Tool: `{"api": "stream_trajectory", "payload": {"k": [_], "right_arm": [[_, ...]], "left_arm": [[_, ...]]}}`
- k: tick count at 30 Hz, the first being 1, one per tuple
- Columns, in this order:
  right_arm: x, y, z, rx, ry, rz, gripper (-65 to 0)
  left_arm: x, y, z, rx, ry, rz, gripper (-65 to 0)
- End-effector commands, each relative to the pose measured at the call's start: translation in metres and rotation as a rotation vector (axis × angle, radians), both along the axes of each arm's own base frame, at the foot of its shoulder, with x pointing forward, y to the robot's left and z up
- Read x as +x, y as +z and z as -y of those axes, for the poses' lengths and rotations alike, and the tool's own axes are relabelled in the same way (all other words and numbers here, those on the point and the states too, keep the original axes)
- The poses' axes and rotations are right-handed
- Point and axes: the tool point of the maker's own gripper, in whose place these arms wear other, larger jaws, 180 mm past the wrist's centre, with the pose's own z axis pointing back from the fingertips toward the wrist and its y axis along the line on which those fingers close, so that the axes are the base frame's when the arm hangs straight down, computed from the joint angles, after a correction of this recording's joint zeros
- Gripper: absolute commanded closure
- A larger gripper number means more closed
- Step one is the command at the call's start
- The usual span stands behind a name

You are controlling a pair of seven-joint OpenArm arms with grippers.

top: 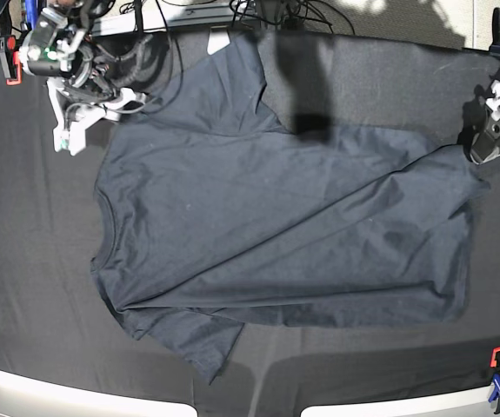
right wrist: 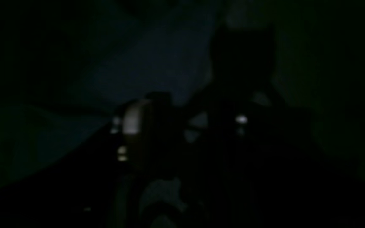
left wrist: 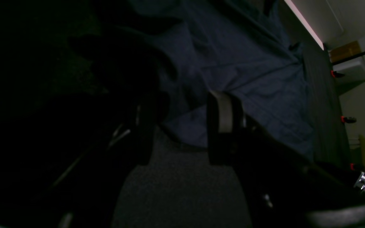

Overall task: Layout the t-shirt on the table in an organized manner, then fold the t-shirt properly
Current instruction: 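Grasp the navy shirt's shoulder with the right gripper, then pull the shoulder away from the left gripper with the right gripper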

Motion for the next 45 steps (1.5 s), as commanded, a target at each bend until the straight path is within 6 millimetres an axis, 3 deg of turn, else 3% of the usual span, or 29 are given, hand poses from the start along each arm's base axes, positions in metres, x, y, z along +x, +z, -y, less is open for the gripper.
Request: {"api": "stream_trajectory", "payload": {"k": [1, 9, 19, 25, 29, 38, 45], "right_arm": [[0.009, 0.009, 0.001, -0.009, 0.013, 0.052, -36.5], [-0.004, -0.019, -0.006, 0.059, -0.009, -0.045, -36.5], [0.016, -0.013, -0.044, 0.231, 0.013, 0.027, -35.5], [0.021, -0.012, -0.067, 0.247, 0.081, 0.026, -20.4], [0.022, -0.012, -0.068, 0.239, 0.091, 0.029, -1.9], [-0.008, -0.033, -0.013, 0.013, 0.084, -0.153, 0.0], [-0.03, -0.016, 0.08, -0.129, -0.053, -0.188, 0.0]], "left_arm": [[0.006, 0.017, -0.005, 0.015, -0.004, 0.058, -24.5], [0.006, 0.017, -0.005, 0.015, -0.004, 0.06, -24.5], [0.006, 0.017, -0.005, 0.016, -0.005, 0.06, -24.5], [0.006, 0.017, -0.005, 0.016, -0.005, 0.059, -24.5], [0.006, 0.017, -0.005, 0.018, -0.005, 0.058, -24.5], [0.006, 0.017, -0.005, 0.019, -0.005, 0.057, -24.5], [0.004, 0.01, -0.007, 0.049, -0.007, 0.029, -24.5]]}}
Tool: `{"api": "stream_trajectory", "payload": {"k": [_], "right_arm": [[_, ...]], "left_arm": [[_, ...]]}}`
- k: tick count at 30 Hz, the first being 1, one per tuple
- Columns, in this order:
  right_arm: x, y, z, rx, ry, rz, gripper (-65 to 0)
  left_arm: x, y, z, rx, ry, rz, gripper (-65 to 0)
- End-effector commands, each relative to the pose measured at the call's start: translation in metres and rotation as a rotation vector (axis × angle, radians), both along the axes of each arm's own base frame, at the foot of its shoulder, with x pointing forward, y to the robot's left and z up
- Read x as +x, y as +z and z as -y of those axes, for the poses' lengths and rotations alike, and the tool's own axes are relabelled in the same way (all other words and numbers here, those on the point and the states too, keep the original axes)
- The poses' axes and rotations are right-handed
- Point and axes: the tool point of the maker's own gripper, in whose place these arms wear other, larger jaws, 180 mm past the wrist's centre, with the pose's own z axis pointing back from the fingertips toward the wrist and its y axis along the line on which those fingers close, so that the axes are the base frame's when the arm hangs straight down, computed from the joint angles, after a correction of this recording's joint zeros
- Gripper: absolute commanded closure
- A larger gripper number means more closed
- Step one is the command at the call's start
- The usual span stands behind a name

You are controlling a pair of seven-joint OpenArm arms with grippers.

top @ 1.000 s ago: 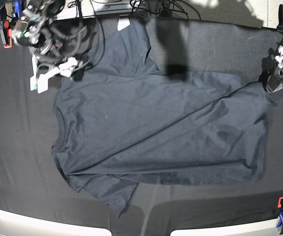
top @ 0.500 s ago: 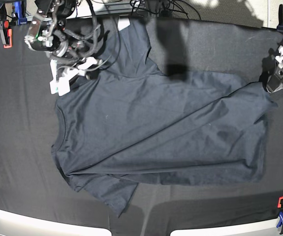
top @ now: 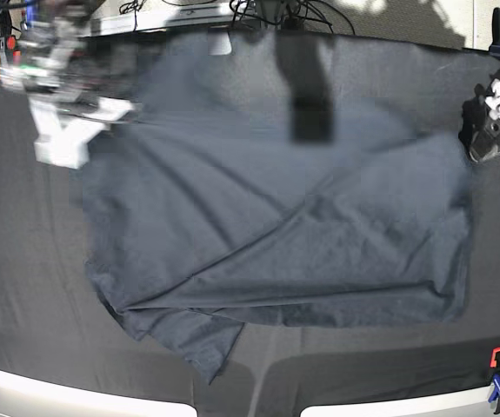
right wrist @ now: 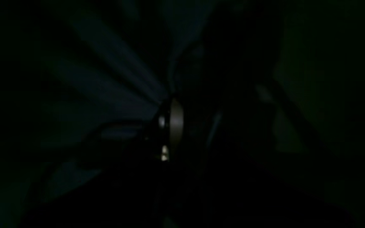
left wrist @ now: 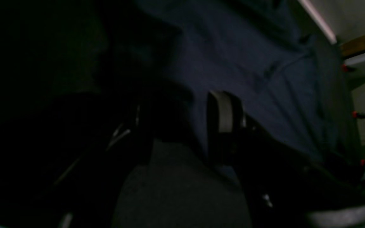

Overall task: Layout the t-shirt on the table in an organized manner, then fold the t-shirt properly
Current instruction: 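Pull the shoulder away from the left gripper with the right gripper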

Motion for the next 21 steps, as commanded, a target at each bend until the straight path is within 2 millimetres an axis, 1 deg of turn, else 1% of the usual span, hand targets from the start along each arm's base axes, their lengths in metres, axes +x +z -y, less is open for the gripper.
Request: {"api": "stream_trajectory", "payload": {"k": [1, 3, 5, 10, 15, 16, 19, 20, 21], "right_arm": [[-0.004, 0.006, 0.014, -0.024, -0.017, -0.01, 0.0], [-0.002, 0.013, 0.024, -0.027, -0.026, 0.008, 0.0], [-0.001, 0.016, 0.029, -0.037, -0.025, 0.013, 0.0], [-0.005, 0.018, 0.041, -0.083, -0.02, -0.016, 0.0], [-0.004, 0.023, 0.042, -0.059, -0.008, 0.003, 0.0], [-0.003, 0.024, 0.043, -0.059, -0.007, 0.006, -1.3], [-0.002, 0.025, 0.036, -0.041, 0.067, 0.01, -17.1], [-0.001, 0.026, 0.031, -0.025, 0.111, 0.013, -20.8], [0.0, 0.028, 0.027, -0.013, 0.151, 0.028, -23.0]], "left_arm": [[0.006, 0.016, -0.005, 0.016, -0.005, 0.058, -24.5], [0.007, 0.017, -0.005, 0.016, -0.004, 0.059, -24.5], [0.006, 0.016, -0.004, 0.016, -0.005, 0.058, -24.5], [0.006, 0.016, -0.004, 0.017, -0.006, 0.057, -24.5], [-0.001, 0.006, 0.001, 0.023, -0.048, -0.008, -24.5], [-0.003, 0.004, 0.002, 0.024, -0.055, -0.019, -24.5], [-0.003, 0.004, 0.003, 0.024, -0.059, -0.023, -24.5], [-0.003, 0.003, 0.003, 0.024, -0.059, -0.023, -24.5], [-0.003, 0.003, 0.003, 0.024, -0.059, -0.023, -24.5]]}}
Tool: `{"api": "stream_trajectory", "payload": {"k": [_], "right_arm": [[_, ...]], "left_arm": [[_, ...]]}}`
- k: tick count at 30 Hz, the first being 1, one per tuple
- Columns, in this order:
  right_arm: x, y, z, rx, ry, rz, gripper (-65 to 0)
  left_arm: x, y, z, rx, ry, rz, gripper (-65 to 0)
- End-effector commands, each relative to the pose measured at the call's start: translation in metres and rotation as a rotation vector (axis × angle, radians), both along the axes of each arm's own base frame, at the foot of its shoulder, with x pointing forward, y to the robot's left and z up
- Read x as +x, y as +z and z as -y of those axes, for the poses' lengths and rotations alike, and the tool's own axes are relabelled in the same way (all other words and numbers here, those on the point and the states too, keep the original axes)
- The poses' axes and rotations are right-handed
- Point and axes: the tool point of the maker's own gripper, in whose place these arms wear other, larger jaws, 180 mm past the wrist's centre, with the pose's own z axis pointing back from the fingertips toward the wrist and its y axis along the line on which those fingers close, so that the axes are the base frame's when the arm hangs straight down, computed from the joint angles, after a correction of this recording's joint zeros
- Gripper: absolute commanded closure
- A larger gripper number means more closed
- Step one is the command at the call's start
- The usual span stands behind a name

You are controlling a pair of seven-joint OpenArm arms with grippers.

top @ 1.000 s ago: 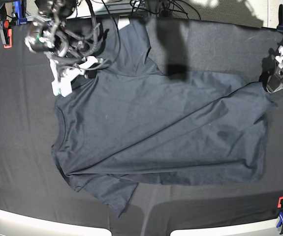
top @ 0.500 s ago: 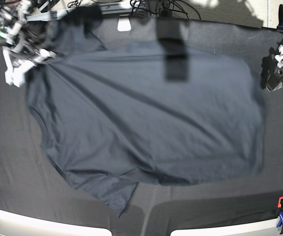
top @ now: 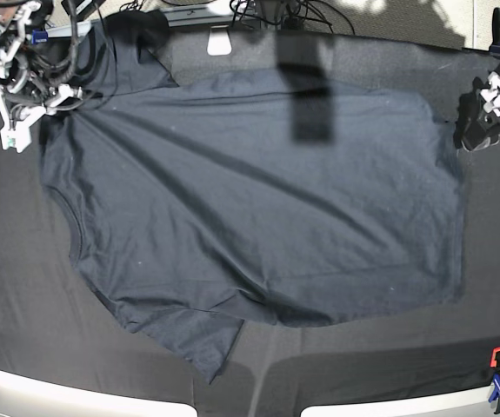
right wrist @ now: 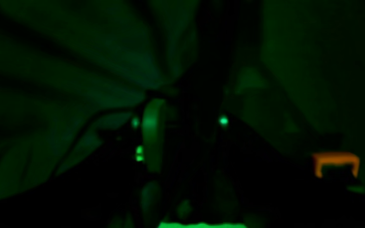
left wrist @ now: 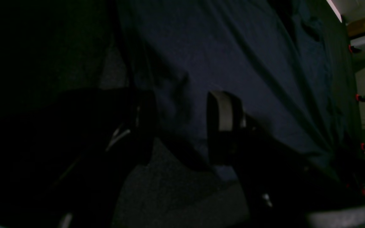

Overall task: Layout the t-shirt on the table in an organized manner, then fold the t-shirt properly
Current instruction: 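Pull the shoulder away from the left gripper with the right gripper, then move the left gripper onto the shirt's side edge and grasp it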

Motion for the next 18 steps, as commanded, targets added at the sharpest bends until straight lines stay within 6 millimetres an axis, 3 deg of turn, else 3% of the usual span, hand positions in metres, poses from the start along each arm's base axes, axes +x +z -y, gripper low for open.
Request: {"api": "stream_trajectory", "payload": {"k": [1, 8, 14, 18], "right_arm": [[0.007, 0.011, 0.001, -0.008, 0.053, 0.044, -23.6], [0.007, 0.028, 0.029, -0.07, 0.029, 0.069, -23.6], [0.019, 0.088, 0.056, -0.077, -0.073, 0.313, -23.6], [0.024, 0.119, 0.06, -0.069, -0.096, 0.442, -23.6]], "left_arm": [[0.006, 0.014, -0.004, 0.018, -0.011, 0.048, -24.5], [0.001, 0.009, -0.001, 0.021, -0.034, 0.012, -24.5], [-0.01, -0.004, 0.005, 0.028, -0.075, -0.061, -24.2], [-0.028, -0.023, -0.002, 0.098, -0.078, -0.157, -16.5]]}}
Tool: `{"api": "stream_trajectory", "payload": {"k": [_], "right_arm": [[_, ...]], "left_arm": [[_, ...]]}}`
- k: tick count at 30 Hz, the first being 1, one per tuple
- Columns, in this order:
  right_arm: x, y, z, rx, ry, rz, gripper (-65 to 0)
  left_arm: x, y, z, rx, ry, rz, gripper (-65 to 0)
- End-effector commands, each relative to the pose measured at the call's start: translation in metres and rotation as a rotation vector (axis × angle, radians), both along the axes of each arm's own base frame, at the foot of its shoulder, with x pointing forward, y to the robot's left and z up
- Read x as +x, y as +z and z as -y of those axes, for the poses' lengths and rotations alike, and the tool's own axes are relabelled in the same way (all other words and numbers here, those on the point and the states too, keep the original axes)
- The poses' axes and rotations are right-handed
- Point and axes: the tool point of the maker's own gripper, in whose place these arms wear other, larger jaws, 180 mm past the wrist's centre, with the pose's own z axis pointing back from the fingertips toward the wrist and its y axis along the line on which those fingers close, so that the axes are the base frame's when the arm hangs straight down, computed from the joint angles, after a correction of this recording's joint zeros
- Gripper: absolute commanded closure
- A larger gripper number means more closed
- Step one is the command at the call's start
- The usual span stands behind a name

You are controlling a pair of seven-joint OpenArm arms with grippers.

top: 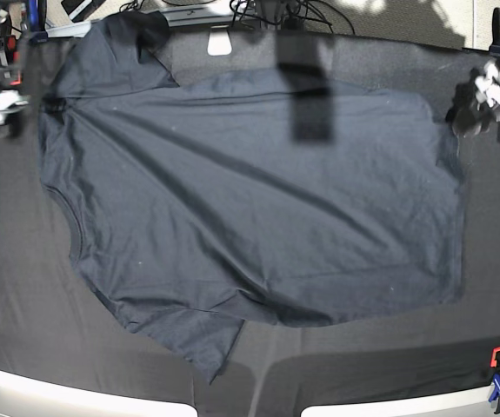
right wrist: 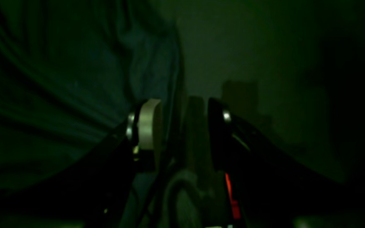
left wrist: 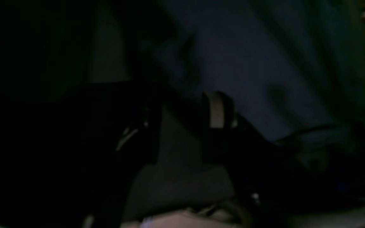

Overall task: Layout the t-shirt on the table in an organized manner, then fold the t-shirt properly
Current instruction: 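Move the left gripper onto the shirt's side edge and grasp it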

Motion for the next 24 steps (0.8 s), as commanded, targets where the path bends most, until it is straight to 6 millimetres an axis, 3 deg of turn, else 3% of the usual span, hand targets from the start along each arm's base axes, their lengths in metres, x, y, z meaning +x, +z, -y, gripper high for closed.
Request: {"api": "stream_trajectory", "payload": {"k": [1, 4, 6, 7, 12, 16, 21, 24], "right_arm": [[0.011, 0.021, -0.001, -0.025, 0.036, 0.081, -23.6], [0.018, 0.025, -0.009, -0.002, 0.06, 0.115, -23.6], [0.025, 0.026, -0.015, 0.009, 0.078, 0.127, -23.6], [0.028, 0.026, -0.017, 0.011, 0.087, 0.131, -23.6], [0.044, 0.031, -0.028, 0.022, 0.123, 0.153, -23.5], [0.053, 0.034, -0.031, 0.026, 0.136, 0.152, -23.5], [0.056, 0.037, -0.032, 0.031, 0.141, 0.168, -23.5], [0.057, 0.038, -0.033, 0.03, 0.146, 0.172, -23.5]], "left_arm": [[0.001, 0.007, -0.005, 0.024, -0.013, 0.015, -16.0], [-0.007, 0.002, -0.006, 0.034, -0.012, -0.007, -13.3], [-0.007, 0.002, -0.006, 0.033, -0.012, -0.008, -1.8], [-0.007, 0.002, -0.004, 0.027, -0.014, -0.005, 0.0], [-0.005, -0.003, 0.019, -0.009, -0.079, -0.016, 0.0], [-0.004, -0.022, 0.044, 0.035, -0.173, -0.057, 0.0], [0.027, -0.016, 0.049, 0.072, -0.106, 0.08, 0.0], [0.044, -0.008, 0.065, 0.044, -0.14, 0.124, 0.0]]}}
